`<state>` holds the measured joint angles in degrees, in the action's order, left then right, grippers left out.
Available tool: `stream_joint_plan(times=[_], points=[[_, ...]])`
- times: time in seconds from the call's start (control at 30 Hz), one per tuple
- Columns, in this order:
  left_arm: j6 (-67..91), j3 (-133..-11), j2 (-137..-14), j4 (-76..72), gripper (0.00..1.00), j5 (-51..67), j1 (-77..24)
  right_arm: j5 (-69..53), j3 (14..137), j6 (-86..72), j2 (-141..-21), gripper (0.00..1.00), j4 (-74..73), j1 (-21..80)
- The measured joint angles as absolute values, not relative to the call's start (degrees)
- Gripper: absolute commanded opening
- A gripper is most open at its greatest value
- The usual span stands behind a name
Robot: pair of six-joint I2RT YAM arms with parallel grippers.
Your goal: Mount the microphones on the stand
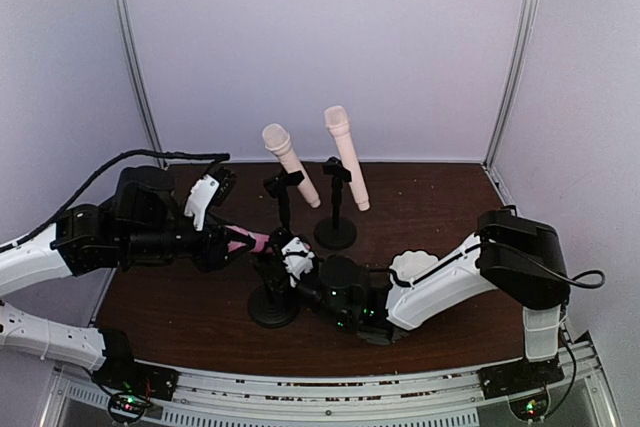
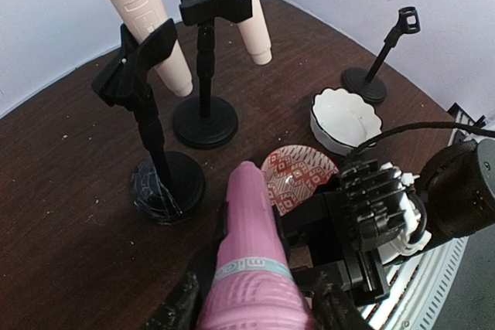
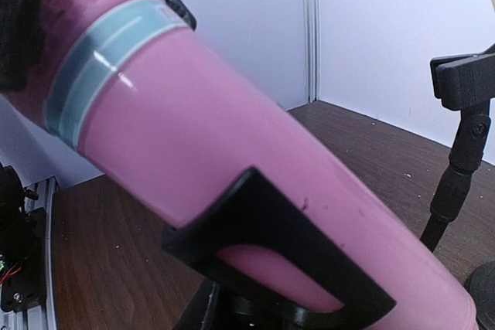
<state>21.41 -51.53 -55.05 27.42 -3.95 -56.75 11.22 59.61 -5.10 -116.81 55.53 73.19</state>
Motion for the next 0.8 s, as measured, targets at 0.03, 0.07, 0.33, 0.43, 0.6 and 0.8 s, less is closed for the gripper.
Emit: stream_joint_plan(times=[0.03,0.07,0.33,0.43,0.6,0.8], points=[[21.43,-51.03,-54.78,26.92,0.00,-3.88,-56.75,11.20,59.61,-4.95,-116.81,0.00,55.55,73.21],[21.43,-50.70,-54.57,26.61,0.00,-3.84,-56.75,11.14,59.61,-4.82,-116.81,0.00,55.55,73.21],[21.43,-51.03,-54.22,27.62,0.10,-3.84,-56.82,10.90,59.61,-4.16,-116.81,0.48,55.53,73.32],[21.28,-51.29,-53.93,27.92,0.36,-4.10,-56.90,10.02,59.44,-2.28,-116.81,0.66,54.61,73.93],[20.29,-51.33,-53.45,28.75,0.64,-4.32,-57.08,10.66,57.12,-1.04,-115.11,0.86,51.66,75.26],[18.28,-51.46,-51.66,32.27,0.98,-5.28,-57.12,12.29,53.17,-0.19,-107.77,1.00,45.25,75.90]])
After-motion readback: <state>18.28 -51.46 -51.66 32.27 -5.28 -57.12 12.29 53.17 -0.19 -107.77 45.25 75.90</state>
